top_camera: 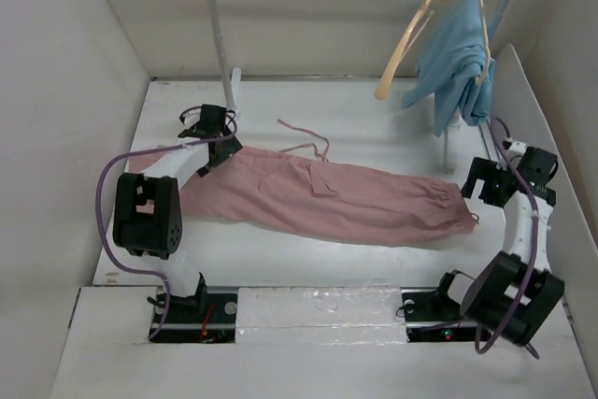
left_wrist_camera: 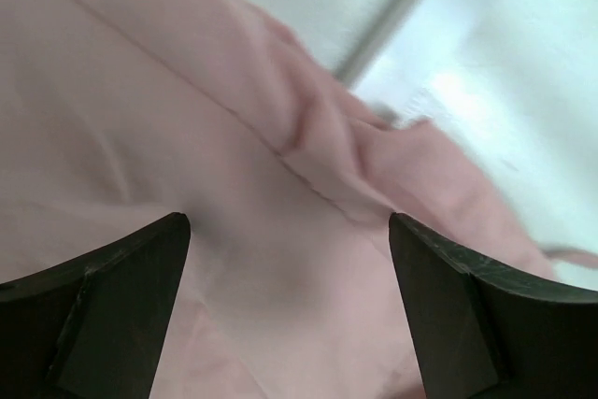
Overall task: Place the trousers on the hanger
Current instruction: Fold the trousers at the center of the board.
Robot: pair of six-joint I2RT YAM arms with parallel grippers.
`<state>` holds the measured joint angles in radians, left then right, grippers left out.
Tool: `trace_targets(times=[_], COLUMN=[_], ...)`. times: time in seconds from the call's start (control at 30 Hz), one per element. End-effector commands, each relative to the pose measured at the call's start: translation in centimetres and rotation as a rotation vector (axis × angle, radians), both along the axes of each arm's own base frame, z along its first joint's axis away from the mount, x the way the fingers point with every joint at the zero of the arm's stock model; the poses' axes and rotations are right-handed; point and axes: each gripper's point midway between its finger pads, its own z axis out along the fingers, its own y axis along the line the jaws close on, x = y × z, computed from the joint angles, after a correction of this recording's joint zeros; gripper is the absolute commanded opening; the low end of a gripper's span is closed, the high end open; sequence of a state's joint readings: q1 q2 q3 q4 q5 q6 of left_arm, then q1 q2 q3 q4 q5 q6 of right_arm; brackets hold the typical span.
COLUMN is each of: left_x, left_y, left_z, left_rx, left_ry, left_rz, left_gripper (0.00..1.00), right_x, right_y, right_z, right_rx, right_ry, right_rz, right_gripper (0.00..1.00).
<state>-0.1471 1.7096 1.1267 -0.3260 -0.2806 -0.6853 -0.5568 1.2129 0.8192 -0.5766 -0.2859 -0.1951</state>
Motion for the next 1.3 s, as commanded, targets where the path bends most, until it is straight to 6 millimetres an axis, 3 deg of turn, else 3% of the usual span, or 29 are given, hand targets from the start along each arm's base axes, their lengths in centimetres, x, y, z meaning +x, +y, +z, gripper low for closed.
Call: trace_targets(times=[0.0,0.03,0.07,0.23,0.4,0.5,0.57,0.6,0.63,0.7,0.73,0.77,0.87,0.9,0.97,1.0,1.1,1.13,1.17,1.2,1.23,1.27], left_x=[2.7,2.6,2.6,1.6,0.0,-1.5,-2.3,-3.2,-3.8,-5.0,-6.2,-6.8,-9.6,-10.2,-12.1,-12.5,-14.1,-14.4,-15.1,-15.7,-15.7,-16.1], left_y=[-2.0,-2.0,-2.1,-2.5,-3.7,-5.7,-6.9,-8.7,-9.8,-11.2,-13.6,-14.5,-18.1,-18.8,-21.2,-21.8,-24.6,-25.3,-27.7,-30.0,-29.9,-31.0], left_z=[7.6,8.7,9.1,9.3,8.1,8.2,8.5,8.2,8.2,8.1,8.2,8.1,7.1,6.8,5.7,5.6,4.1,2.8,1.6,2.3,1.2,1.0], left_rx=[-0.064,-0.072,-0.076,-0.098,-0.161,-0.14,-0.118,-0.116,-0.115,-0.069,-0.062,-0.055,-0.043,-0.036,-0.039,-0.032,-0.031,-0.019,-0.018,-0.04,-0.024,-0.021], left_ry=[-0.227,-0.258,-0.27,-0.273,-0.256,-0.256,-0.256,-0.24,-0.237,-0.228,-0.225,-0.223,-0.194,-0.185,-0.153,-0.15,-0.109,-0.078,-0.045,-0.059,-0.037,-0.032], left_rz=[-0.04,-0.044,-0.048,-0.076,-0.13,-0.205,-0.245,-0.299,-0.33,-0.362,-0.426,-0.448,-0.536,-0.553,-0.615,-0.629,-0.699,-0.716,-0.75,-0.79,-0.79,-0.811], left_gripper=[0.85,0.86,0.86,0.87,0.86,0.83,0.81,0.79,0.77,0.76,0.73,0.71,0.69,0.69,0.68,0.68,0.68,0.68,0.68,0.68,0.68,0.68], right_x=[-2.4,-2.8,-3.8,-4.9,-3.6,-3.1,-3.2,-2.6,-2.5,-1.8,-1.7,-1.5,-0.7,-0.5,-0.5,0.0,0.9,1.4,2.0,1.9,1.9,2.1], right_y=[-0.4,0.0,0.9,3.1,4.7,5.1,5.7,5.2,5.1,4.4,3.7,2.9,0.2,0.2,0.1,-0.5,0.3,0.6,1.2,1.9,1.9,2.8], right_z=[2.3,1.7,-0.1,-5.0,-8.0,-9.2,-9.7,-9.3,-9.1,-7.0,-5.8,-4.4,4.0,8.3,10.9,14.1,16.7,19.0,21.6,22.0,22.0,23.3], right_rx=[-0.092,-0.075,-0.039,0.096,0.233,0.277,0.317,0.31,0.32,0.304,0.279,0.227,0.042,-0.013,-0.083,-0.133,-0.143,-0.171,-0.197,-0.195,-0.195,-0.215], right_ry=[-0.009,-0.016,0.015,0.085,0.068,0.06,0.047,0.007,-0.004,-0.068,-0.09,-0.105,-0.239,-0.253,-0.234,-0.282,-0.308,-0.351,-0.384,-0.378,-0.378,-0.401], right_rz=[-0.029,-0.034,-0.029,-0.005,0.042,0.018,-0.004,-0.015,-0.036,-0.039,-0.052,-0.063,-0.088,-0.067,-0.045,-0.042,0.032,0.069,0.118,0.142,0.142,0.173], right_gripper=[1.0,1.0,1.0,1.0,1.0,0.98,0.85,0.58,0.42,0.05,0.0,0.0,0.0,0.0,0.0,0.0,0.0,0.0,0.0,0.0,0.0,0.0])
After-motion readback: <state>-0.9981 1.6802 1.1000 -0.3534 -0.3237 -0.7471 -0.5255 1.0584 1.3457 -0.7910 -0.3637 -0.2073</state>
